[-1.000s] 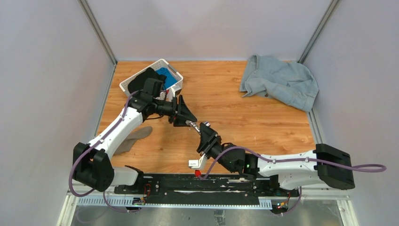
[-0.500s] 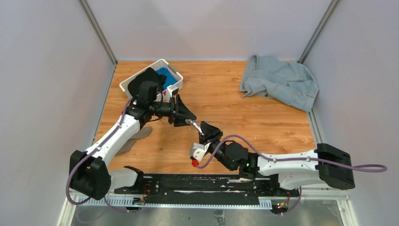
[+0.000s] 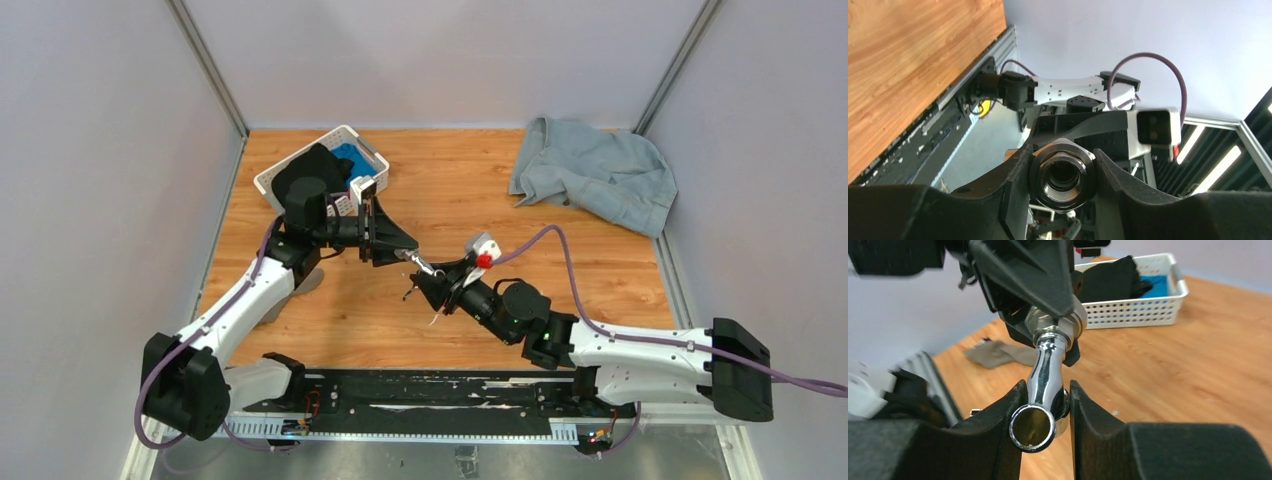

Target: Install the water faucets

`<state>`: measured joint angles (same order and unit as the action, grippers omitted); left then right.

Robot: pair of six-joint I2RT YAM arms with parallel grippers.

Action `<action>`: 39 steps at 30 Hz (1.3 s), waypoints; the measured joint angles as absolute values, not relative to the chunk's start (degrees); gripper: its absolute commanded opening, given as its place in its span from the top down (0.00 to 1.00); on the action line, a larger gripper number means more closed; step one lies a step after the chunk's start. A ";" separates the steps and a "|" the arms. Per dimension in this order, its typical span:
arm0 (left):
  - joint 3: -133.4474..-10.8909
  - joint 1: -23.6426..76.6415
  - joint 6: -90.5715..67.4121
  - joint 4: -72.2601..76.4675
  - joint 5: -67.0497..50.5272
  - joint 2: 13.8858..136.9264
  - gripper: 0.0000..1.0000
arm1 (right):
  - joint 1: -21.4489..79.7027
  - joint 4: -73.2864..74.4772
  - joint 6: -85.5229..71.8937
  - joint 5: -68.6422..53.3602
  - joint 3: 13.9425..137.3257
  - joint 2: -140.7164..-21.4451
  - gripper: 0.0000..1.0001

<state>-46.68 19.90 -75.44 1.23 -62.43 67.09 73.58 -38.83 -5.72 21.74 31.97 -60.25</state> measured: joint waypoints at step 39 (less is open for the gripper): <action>-44.86 19.99 -78.56 10.17 -58.96 70.26 1.00 | 48.49 -7.84 -27.68 -8.67 37.67 -35.33 0.29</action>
